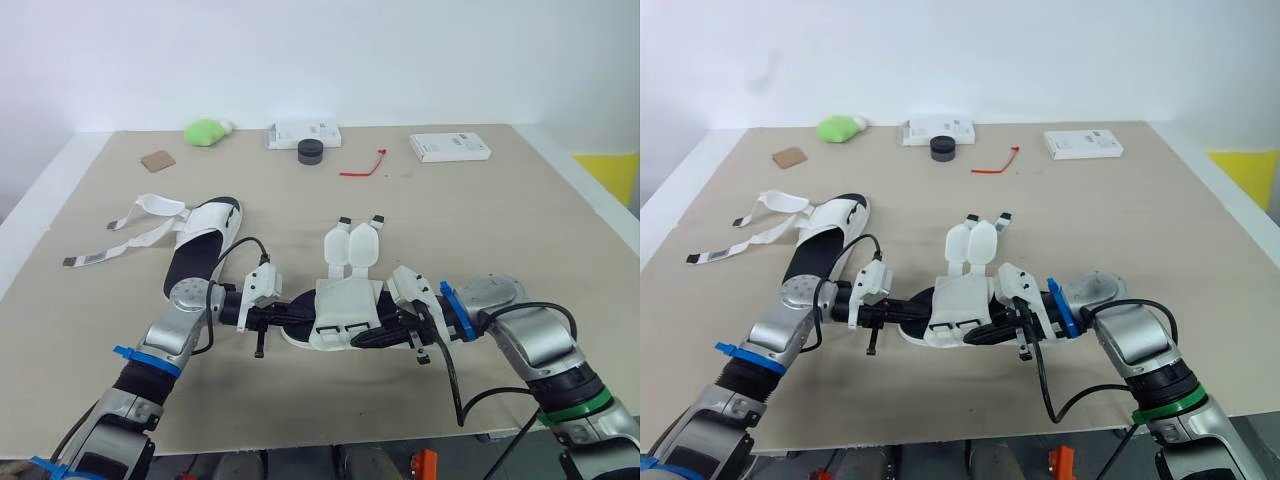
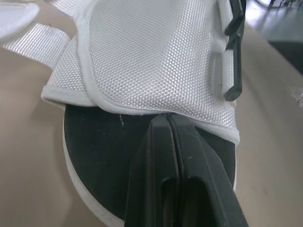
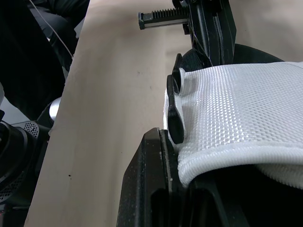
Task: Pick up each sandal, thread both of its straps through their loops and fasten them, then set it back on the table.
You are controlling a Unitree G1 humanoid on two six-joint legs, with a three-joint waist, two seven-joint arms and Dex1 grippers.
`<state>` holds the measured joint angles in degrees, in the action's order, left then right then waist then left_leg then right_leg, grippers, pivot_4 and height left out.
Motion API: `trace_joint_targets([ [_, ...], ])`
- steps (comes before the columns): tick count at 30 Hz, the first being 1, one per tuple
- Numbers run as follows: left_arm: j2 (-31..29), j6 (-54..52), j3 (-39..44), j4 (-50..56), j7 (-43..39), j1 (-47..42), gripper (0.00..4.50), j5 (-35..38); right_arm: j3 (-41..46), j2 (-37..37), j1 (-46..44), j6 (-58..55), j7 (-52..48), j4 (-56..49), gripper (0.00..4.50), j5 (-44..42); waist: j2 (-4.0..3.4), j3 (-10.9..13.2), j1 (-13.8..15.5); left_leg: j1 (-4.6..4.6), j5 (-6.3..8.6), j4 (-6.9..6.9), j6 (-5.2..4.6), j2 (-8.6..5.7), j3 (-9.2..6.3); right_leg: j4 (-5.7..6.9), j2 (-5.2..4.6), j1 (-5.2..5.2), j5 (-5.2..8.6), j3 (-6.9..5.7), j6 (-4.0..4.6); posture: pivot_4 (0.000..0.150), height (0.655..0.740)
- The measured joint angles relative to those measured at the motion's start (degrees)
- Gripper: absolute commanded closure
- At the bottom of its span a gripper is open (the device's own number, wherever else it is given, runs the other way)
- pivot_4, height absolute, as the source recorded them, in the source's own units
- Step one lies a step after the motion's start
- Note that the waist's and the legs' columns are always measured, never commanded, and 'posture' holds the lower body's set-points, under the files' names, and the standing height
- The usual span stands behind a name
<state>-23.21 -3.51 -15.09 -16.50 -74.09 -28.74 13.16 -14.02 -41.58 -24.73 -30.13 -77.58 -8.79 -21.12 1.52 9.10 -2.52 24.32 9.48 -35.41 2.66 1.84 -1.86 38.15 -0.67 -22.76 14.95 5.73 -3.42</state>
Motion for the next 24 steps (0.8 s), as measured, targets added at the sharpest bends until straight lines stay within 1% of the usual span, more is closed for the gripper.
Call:
trace_joint_targets([
  [5, 1.3, 3.2, -0.2, -2.5, 1.3, -0.1, 4.46, -1.1, 0.0, -0.4, 0.0, -0.2, 1.2, 0.0, 4.5, 0.0, -0.01, 0.0, 0.0, -0.15, -0.08, -0.14, -0.11, -0.14, 0.01, -0.03, -0.18, 0.29, -0.07, 0.02, -0.05, 0.15, 0.74],
  [9, 2.2, 3.3, 0.2, -2.8, 1.6, 0.5, 4.46, -0.7, 0.6, -0.9, 0.8, -1.7, 1.5, -0.9, 4.5, -0.6, -0.04, 0.0, 0.1, -0.23, -0.08, -0.12, -0.12, -0.26, 0.03, -0.09, -0.39, 0.35, -0.03, -0.04, -0.07, 0.15, 0.74],
  [10, 2.2, 3.3, 0.2, -2.8, 1.5, 0.6, 4.5, -0.6, 0.7, -1.1, 0.8, -2.5, 1.5, -1.1, 3.7, -1.1, -0.04, 0.0, 0.1, -0.21, -0.08, -0.12, -0.12, -0.29, 0.04, -0.1, -0.43, 0.4, 0.0, -0.05, -0.1, 0.15, 0.74],
  [11, 2.3, 3.3, 0.2, -2.7, 1.4, 0.7, 4.5, -0.4, 0.9, -1.2, 0.8, -3.1, 1.1, -1.4, 3.47, -2.2, -0.04, 0.0, 0.1, -0.2, -0.08, -0.09, -0.11, -0.32, 0.06, -0.11, -0.47, 0.44, 0.04, -0.04, -0.15, 0.15, 0.74],
  [13, 2.2, 3.3, 0.2, -2.7, 1.1, 0.9, 4.5, -0.1, 1.4, -1.7, 0.8, -4.0, 0.2, -2.4, 2.57, -3.9, -0.06, -0.1, 0.1, -0.19, -0.06, -0.07, -0.09, -0.35, 0.07, -0.12, -0.49, 0.45, 0.1, -0.04, -0.17, 0.15, 0.74],
  [16, 2.2, 3.1, 0.2, -2.6, 0.9, 1.2, 4.5, 0.6, 2.1, -2.8, 0.8, -4.5, -1.0, -2.7, 0.98, -5.7, -0.05, -0.1, 0.1, -0.19, -0.05, -0.04, -0.08, -0.35, 0.06, -0.12, -0.48, 0.45, 0.12, -0.05, -0.18, 0.15, 0.74],
  [18, 2.0, 2.5, 0.3, -2.3, 1.0, 1.4, 4.5, 0.8, 2.6, -3.4, 0.7, -4.3, -1.2, -2.8, 0.04, -5.8, -0.06, -0.1, 0.0, -0.2, -0.05, -0.04, -0.08, -0.33, 0.05, -0.12, -0.45, 0.45, 0.12, -0.06, -0.17, 0.15, 0.74],
  [22, 1.8, 1.9, 0.3, -1.4, 1.0, 1.7, 4.5, 0.9, 3.8, -5.2, 0.6, -3.0, -1.0, -2.5, 0.04, -5.7, -0.07, -0.1, 0.0, -0.2, -0.01, 0.01, -0.06, -0.32, 0.06, -0.12, -0.45, 0.42, 0.17, -0.06, -0.14, 0.15, 0.74],
  [24, 1.7, 1.8, 0.3, -0.9, 1.0, 2.0, 4.5, 0.9, 5.7, -6.7, 0.6, -2.9, -1.1, -2.1, 0.04, -5.9, -0.08, -0.1, 0.0, -0.2, 0.06, 0.02, -0.07, -0.33, 0.06, -0.12, -0.45, 0.43, 0.25, -0.06, -0.16, 0.15, 0.74],
])
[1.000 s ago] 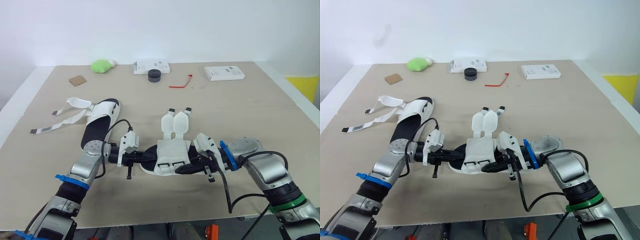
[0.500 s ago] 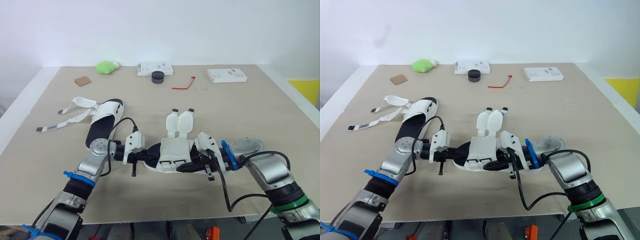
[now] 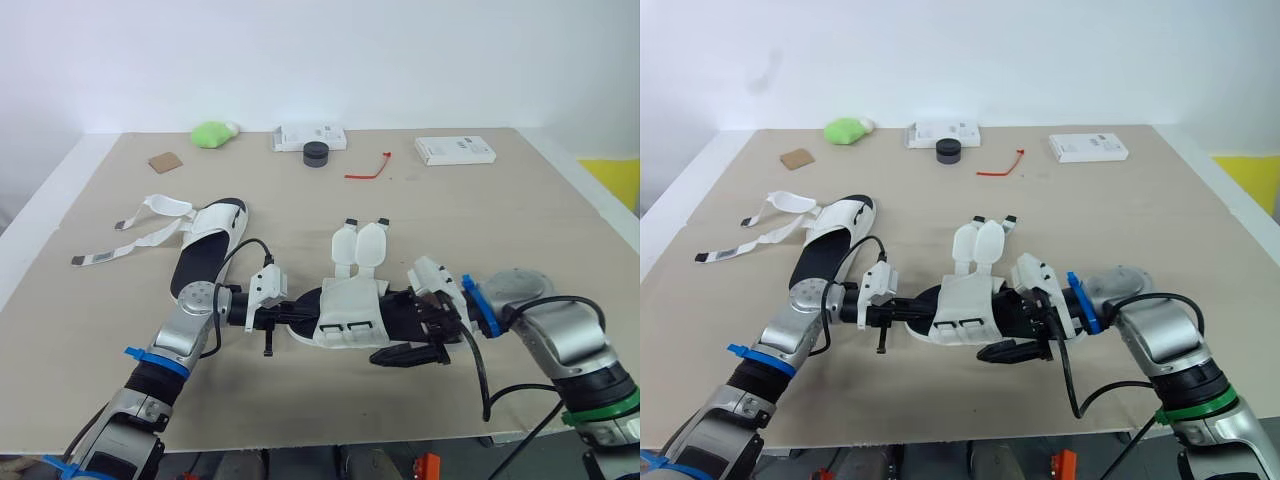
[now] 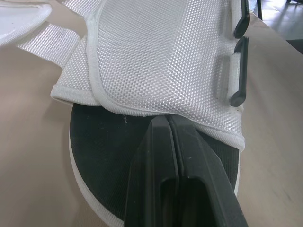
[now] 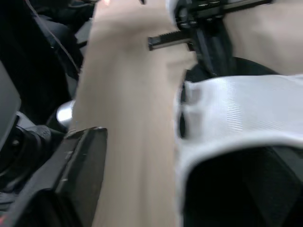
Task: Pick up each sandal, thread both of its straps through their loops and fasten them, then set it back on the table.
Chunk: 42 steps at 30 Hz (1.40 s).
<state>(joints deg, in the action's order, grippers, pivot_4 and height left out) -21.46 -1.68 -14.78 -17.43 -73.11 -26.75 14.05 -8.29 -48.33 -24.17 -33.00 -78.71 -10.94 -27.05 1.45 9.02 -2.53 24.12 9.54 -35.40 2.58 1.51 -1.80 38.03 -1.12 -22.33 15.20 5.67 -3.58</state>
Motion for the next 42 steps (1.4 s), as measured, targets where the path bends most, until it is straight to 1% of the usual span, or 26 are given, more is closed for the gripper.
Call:
trace_joint_targets([
  [3, 0.0, 0.0, 0.0, 0.1, -0.3, 0.0, 4.5, 0.0, 4.7, -2.5, -0.3, -1.3, -0.3, 0.7, 0.04, -2.6, -0.01, 0.0, 0.0, 0.0, 0.09, 0.0, -0.08, -0.02, 0.0, 0.0, 0.0, 0.04, 0.08, 0.01, -0.03, 0.15, 0.74],
  [5, 0.1, 0.0, 0.0, 0.0, -0.2, 0.0, 4.5, 0.0, 9.2, -3.8, -2.1, -4.8, 0.3, 2.2, 0.04, -6.1, -0.03, 0.0, 0.0, -0.01, 0.1, 0.0, -0.09, -0.03, -0.01, 0.0, 0.0, 0.05, 0.08, 0.01, -0.03, 0.15, 0.74],
  [8, 0.0, 0.0, 0.0, -0.2, 0.1, 0.0, 4.5, 0.0, 13.5, -3.1, -8.8, -13.4, 4.1, 5.3, 0.04, -11.9, -0.12, -0.1, 0.0, -0.04, 0.09, -0.02, -0.1, -0.01, 0.0, 0.0, 0.0, 0.06, 0.04, 0.03, -0.01, 0.15, 0.74],
  [9, 0.0, 0.0, 0.0, -0.4, 0.1, -0.2, 4.5, -0.1, 14.4, -1.9, -13.0, -16.6, 7.2, 7.7, 0.04, -12.8, -0.12, -0.1, -0.1, -0.08, 0.09, -0.04, -0.1, 0.0, 0.02, 0.0, 0.0, 0.08, 0.0, 0.03, 0.02, 0.15, 0.74],
  [10, 0.1, 0.0, -0.1, -0.5, 0.2, -0.4, 4.5, -0.2, 14.9, -1.4, -14.7, -17.8, 8.8, 9.1, 0.04, -12.8, -0.12, -0.1, 0.0, -0.08, 0.08, -0.04, -0.12, -0.01, 0.01, 0.0, -0.01, 0.08, 0.0, 0.0, 0.02, 0.15, 0.74],
  [12, 0.3, 0.1, -0.1, -0.6, 0.1, -0.3, 4.5, -0.2, 15.1, 0.6, -19.2, -22.3, 14.4, 13.9, 0.04, -12.6, 0.0, -0.1, 0.1, -0.07, 0.09, -0.01, -0.12, -0.01, -0.02, -0.04, -0.03, 0.05, 0.06, -0.02, 0.05, 0.15, 0.74],
  [14, 0.2, 0.2, -0.2, -0.8, 0.0, -0.6, 4.5, -0.2, 14.9, 2.8, -23.0, -27.2, 18.6, 19.8, 0.04, -11.9, -0.07, -0.2, 0.0, -0.02, 0.11, -0.01, -0.12, -0.05, 0.1, -0.04, -0.12, 0.02, 0.05, 0.04, 0.04, 0.15, 0.74],
  [15, 0.3, 0.3, -0.2, -0.9, 0.0, -0.7, 4.5, -0.2, 14.8, 3.9, -25.4, -30.0, 20.7, 23.3, 0.04, -11.5, -0.16, -0.2, 0.0, 0.0, 0.1, -0.01, -0.13, -0.09, 0.14, -0.04, -0.16, 0.0, 0.03, 0.07, 0.03, 0.15, 0.74],
  [16, 0.2, 0.4, -0.2, -1.1, -0.1, -0.8, 4.5, -0.2, 14.8, 6.3, -30.1, -34.5, 24.3, 30.3, 0.04, -10.6, -0.25, -0.2, -0.1, -0.01, 0.1, -0.01, -0.13, -0.1, 0.18, -0.04, -0.18, -0.02, 0.01, 0.1, 0.03, 0.15, 0.74],
  [17, 0.4, 0.4, -0.3, -1.2, 0.0, -0.9, 4.5, -0.3, 14.8, 7.6, -33.1, -36.8, 26.7, 34.8, 0.04, -9.7, -0.29, -0.2, 0.0, 0.02, 0.08, -0.01, -0.16, -0.13, 0.16, -0.04, -0.19, -0.03, -0.02, 0.09, 0.04, 0.15, 0.74],
  [20, 0.9, 0.6, -0.7, -1.2, 0.2, -0.9, 4.5, -0.3, 14.4, 9.3, -38.0, -40.6, 30.3, 43.9, 0.04, -7.2, -0.27, -0.2, 0.5, 0.11, 0.11, 0.0, -0.21, -0.21, 0.03, -0.04, -0.19, -0.03, 0.09, 0.05, -0.05, 0.15, 0.74],
  [22, 1.0, 0.7, -0.8, -1.2, 0.1, -0.9, 4.5, -0.3, 13.1, 9.5, -39.3, -41.4, 30.8, 49.6, 0.04, -5.2, -0.27, -0.2, 0.6, 0.12, 0.16, 0.0, -0.29, -0.27, 0.05, -0.05, -0.21, -0.01, 0.15, 0.11, -0.12, 0.15, 0.74],
  [27, 1.0, 0.7, -0.7, -1.2, 0.6, -0.8, 4.5, -0.3, 9.0, 10.9, -39.5, -41.2, 28.8, 58.7, 0.04, -1.3, -0.35, -0.2, 0.6, 0.12, 0.15, -0.02, -0.32, -0.3, 0.05, -0.04, -0.2, 0.0, 0.1, 0.13, -0.18, 0.15, 0.74],
  [32, 1.3, 0.7, -0.7, -0.9, 1.6, -0.3, 4.5, -0.3, 6.8, 12.0, -41.7, -36.9, 24.7, 67.0, 0.04, 2.4, -0.37, -0.2, 0.5, 0.12, 0.13, -0.1, -0.35, -0.34, 0.07, -0.04, -0.23, 0.03, 0.05, 0.15, -0.26, 0.15, 0.74],
  [34, 1.3, 0.7, -0.6, -0.8, 1.9, -0.2, 4.5, -0.3, 7.9, 13.3, -43.8, -32.4, 25.3, 72.5, 0.04, 4.0, -0.38, -0.2, 0.5, 0.1, 0.13, -0.11, -0.35, -0.34, 0.07, -0.04, -0.23, 0.05, 0.04, 0.15, -0.26, 0.15, 0.74],
  [37, 1.3, 0.7, -0.6, -0.2, 2.4, 0.2, 4.5, -0.3, 11.0, 15.3, -45.6, -27.7, 26.5, 77.8, 0.04, 4.4, -0.38, -0.2, 0.5, 0.1, 0.12, -0.1, -0.37, -0.35, 0.05, -0.04, -0.23, 0.06, 0.03, 0.15, -0.26, 0.15, 0.74],
  [42, 1.4, 0.7, -0.6, 0.4, 3.0, 0.8, 4.5, -0.3, 16.9, 16.9, -47.9, -22.6, 29.7, 82.1, 0.04, 4.3, -0.38, -0.2, 0.5, 0.11, 0.12, -0.09, -0.37, -0.38, 0.04, -0.04, -0.24, 0.09, 0.05, 0.18, -0.29, 0.15, 0.74],
])
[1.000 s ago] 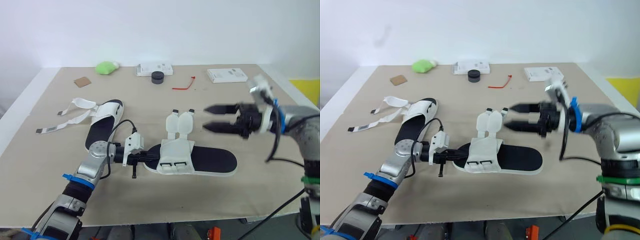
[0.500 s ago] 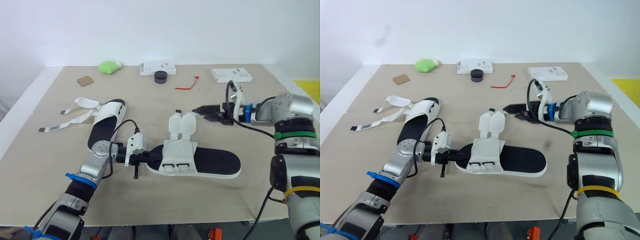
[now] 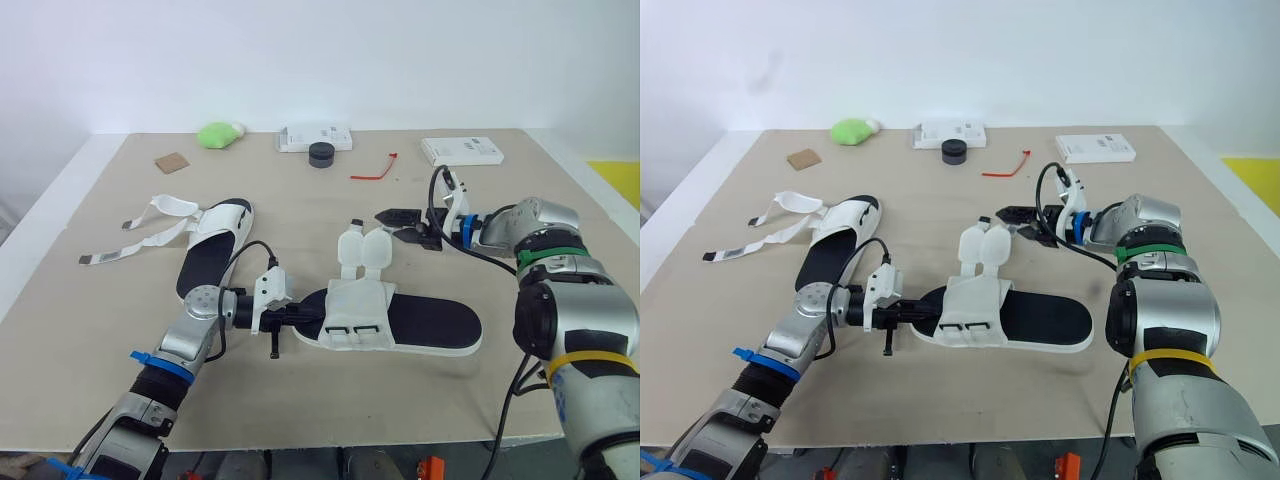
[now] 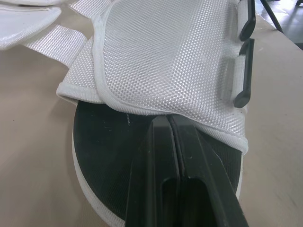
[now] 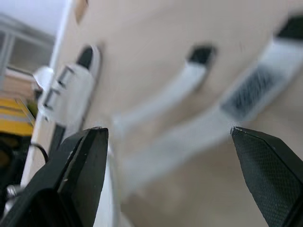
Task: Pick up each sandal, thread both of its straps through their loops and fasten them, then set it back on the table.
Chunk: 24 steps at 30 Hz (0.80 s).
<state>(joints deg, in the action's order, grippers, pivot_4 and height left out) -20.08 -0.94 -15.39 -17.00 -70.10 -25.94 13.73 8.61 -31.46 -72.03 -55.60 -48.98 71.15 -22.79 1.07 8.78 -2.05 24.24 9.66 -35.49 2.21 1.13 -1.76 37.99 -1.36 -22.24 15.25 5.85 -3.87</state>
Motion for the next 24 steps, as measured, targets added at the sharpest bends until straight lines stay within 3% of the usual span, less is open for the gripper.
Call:
trace_joint_targets([
  [17, -1.0, 0.0, 0.0, 2.1, 1.9, 1.5, 4.5, 0.0, 1.3, 0.2, 0.2, -1.8, -3.1, 1.3, 0.04, 4.2, -0.03, 0.0, -0.6, -0.03, 0.0, 0.03, 0.0, 0.02, 0.01, 0.0, 0.01, -0.03, -0.01, 0.02, 0.04, 0.15, 0.74],
  [24, -0.9, -0.1, 0.0, 2.1, 2.1, 1.5, 4.5, 0.0, 2.8, 3.7, 0.4, -1.3, -2.1, 1.3, 0.04, 4.5, -0.03, 0.0, -0.6, -0.03, -0.02, 0.02, -0.02, 0.02, 0.01, 0.0, 0.02, -0.02, -0.04, 0.01, 0.05, 0.15, 0.74],
])
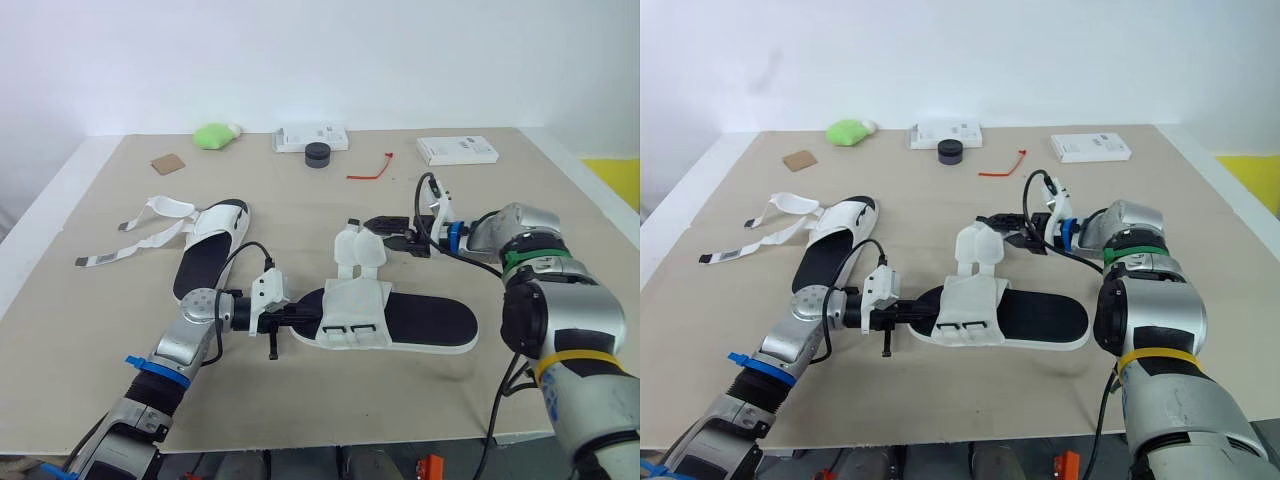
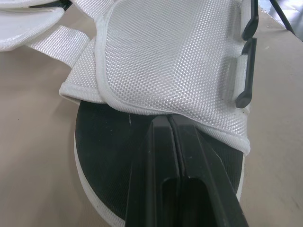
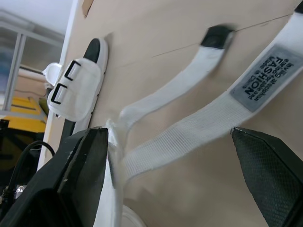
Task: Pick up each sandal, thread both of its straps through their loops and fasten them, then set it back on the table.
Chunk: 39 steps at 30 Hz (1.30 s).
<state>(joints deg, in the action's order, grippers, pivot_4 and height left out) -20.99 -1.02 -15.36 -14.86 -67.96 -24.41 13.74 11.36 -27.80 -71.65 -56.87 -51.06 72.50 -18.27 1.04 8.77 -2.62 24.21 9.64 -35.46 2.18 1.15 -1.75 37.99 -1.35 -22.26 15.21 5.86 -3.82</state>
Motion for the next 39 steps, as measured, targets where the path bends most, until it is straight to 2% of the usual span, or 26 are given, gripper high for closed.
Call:
trace_joint_targets([
  [11, -0.2, -0.1, 0.1, 1.2, 0.7, 0.8, 4.5, 0.0, 5.3, 1.4, 0.5, 4.9, 5.9, 1.0, 0.04, -0.1, 0.0, 0.0, -0.1, 0.0, 0.0, 0.04, 0.0, 0.0, 0.0, 0.0, 0.01, -0.02, 0.02, 0.02, -0.01, 0.15, 0.74],
  [12, -0.2, -0.1, 0.1, 1.2, 0.7, 0.9, 4.5, 0.0, 5.9, 1.5, 0.5, 5.1, 6.4, 1.0, 0.54, -0.2, 0.0, 0.0, -0.1, 0.01, 0.0, 0.04, 0.0, 0.0, 0.0, 0.0, 0.01, -0.02, 0.03, 0.02, 0.0, 0.15, 0.74],
  [13, -0.2, -0.1, 0.1, 1.2, 0.7, 0.9, 4.5, 0.0, 6.4, 1.6, 0.5, 5.2, 6.5, 1.1, 0.67, -0.2, 0.0, 0.0, -0.1, 0.0, 0.0, 0.05, 0.0, 0.0, 0.0, 0.0, 0.01, -0.03, 0.03, 0.02, 0.0, 0.15, 0.74],
  [21, -0.2, -0.1, 0.0, 1.2, 0.8, 0.9, 4.5, 0.0, 7.5, 1.9, 0.8, 5.3, 6.6, 1.5, 4.46, -0.5, 0.0, 0.0, -0.1, 0.01, 0.0, 0.05, 0.0, 0.0, 0.01, 0.0, 0.01, -0.03, 0.03, 0.03, 0.0, 0.15, 0.74],
  [27, -0.2, -0.2, 0.0, 1.2, 0.8, 0.8, 4.5, 0.0, 7.0, 1.9, 0.9, 6.2, 5.7, 1.4, 4.46, 0.2, 0.0, 0.0, -0.1, 0.0, 0.0, 0.05, 0.0, 0.0, 0.01, 0.0, 0.01, -0.03, 0.03, 0.03, 0.0, 0.15, 0.74],
  [36, 0.0, -0.2, 0.0, 1.0, 0.8, 0.7, 4.5, 0.0, 2.4, 1.1, 1.1, 9.2, -1.8, -0.7, 4.46, 2.9, -0.01, 0.0, 0.0, 0.01, 0.0, 0.04, 0.0, -0.03, 0.01, 0.0, -0.02, -0.04, 0.03, 0.03, -0.01, 0.15, 0.74],
  [39, 0.0, -0.2, 0.0, 0.8, 0.6, 0.5, 4.5, 0.0, 2.0, -0.2, 1.1, 12.6, -3.0, -2.5, 3.55, 3.1, -0.02, 0.0, 0.0, 0.01, 0.0, 0.04, 0.0, -0.04, 0.01, 0.0, -0.03, -0.04, 0.03, 0.04, -0.02, 0.15, 0.74],
])
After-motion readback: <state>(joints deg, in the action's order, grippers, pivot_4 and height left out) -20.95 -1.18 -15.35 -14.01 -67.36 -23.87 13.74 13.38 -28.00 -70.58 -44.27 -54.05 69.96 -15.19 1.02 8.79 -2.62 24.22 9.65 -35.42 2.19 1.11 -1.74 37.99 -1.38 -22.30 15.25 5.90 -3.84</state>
